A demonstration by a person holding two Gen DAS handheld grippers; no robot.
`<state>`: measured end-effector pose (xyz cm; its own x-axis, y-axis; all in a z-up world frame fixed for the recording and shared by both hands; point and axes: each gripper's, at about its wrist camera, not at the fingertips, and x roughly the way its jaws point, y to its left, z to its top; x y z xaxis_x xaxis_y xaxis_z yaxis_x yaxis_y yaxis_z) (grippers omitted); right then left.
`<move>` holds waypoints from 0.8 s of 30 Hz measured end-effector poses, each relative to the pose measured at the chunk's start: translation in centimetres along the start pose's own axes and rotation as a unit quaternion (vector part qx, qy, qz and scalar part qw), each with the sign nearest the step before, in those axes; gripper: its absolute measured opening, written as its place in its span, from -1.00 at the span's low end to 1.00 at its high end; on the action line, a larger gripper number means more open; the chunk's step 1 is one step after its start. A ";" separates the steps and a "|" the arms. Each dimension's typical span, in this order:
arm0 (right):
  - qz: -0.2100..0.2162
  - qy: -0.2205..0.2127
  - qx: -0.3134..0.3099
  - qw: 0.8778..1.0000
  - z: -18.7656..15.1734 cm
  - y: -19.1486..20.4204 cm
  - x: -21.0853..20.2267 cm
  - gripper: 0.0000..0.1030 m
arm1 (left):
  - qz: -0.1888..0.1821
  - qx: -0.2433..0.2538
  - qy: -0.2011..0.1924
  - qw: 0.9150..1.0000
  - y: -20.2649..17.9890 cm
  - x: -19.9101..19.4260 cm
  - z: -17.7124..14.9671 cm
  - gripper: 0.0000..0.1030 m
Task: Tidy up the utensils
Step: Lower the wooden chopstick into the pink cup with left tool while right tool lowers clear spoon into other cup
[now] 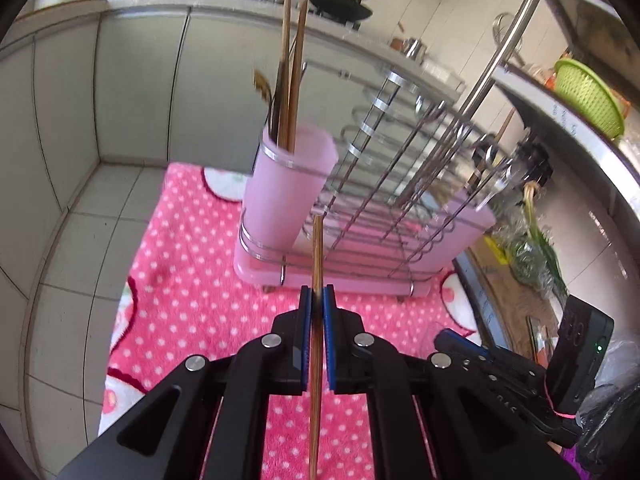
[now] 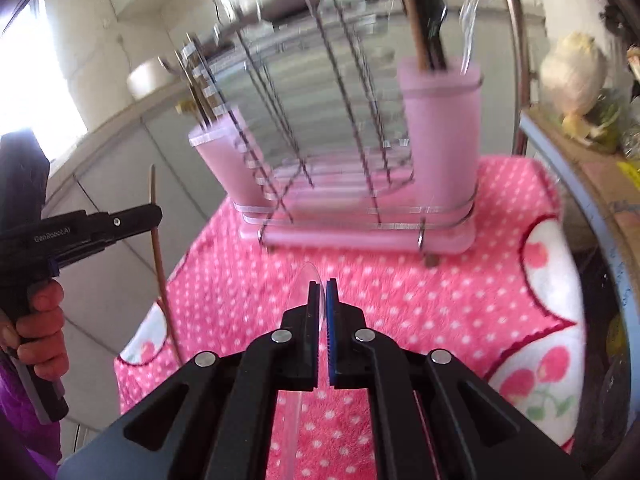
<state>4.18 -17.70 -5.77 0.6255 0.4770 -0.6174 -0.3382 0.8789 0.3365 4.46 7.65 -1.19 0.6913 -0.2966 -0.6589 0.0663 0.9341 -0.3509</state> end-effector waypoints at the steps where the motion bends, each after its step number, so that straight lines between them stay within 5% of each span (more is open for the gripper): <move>1: -0.007 -0.019 -0.003 1.000 0.1 0.2 -0.9 -0.93 | -0.001 0.000 -0.013 1.000 0.0 -0.6 0.1 -0.90; 13: -0.032 -0.168 0.005 0.985 3.1 0.5 -7.3 -0.93 | -0.014 -0.001 -0.111 0.994 -0.8 -6.4 2.2 -0.90; 24: -0.059 -0.292 0.013 0.954 8.3 -0.7 -12.5 -0.93 | -0.029 0.006 -0.169 0.985 -1.5 -10.9 5.3 -0.90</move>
<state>2.43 -24.27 7.59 0.9463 0.2851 -0.1526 -0.2279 0.9227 0.3110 0.64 10.59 10.08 0.8861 -0.2683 -0.3781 0.1202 0.9206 -0.3716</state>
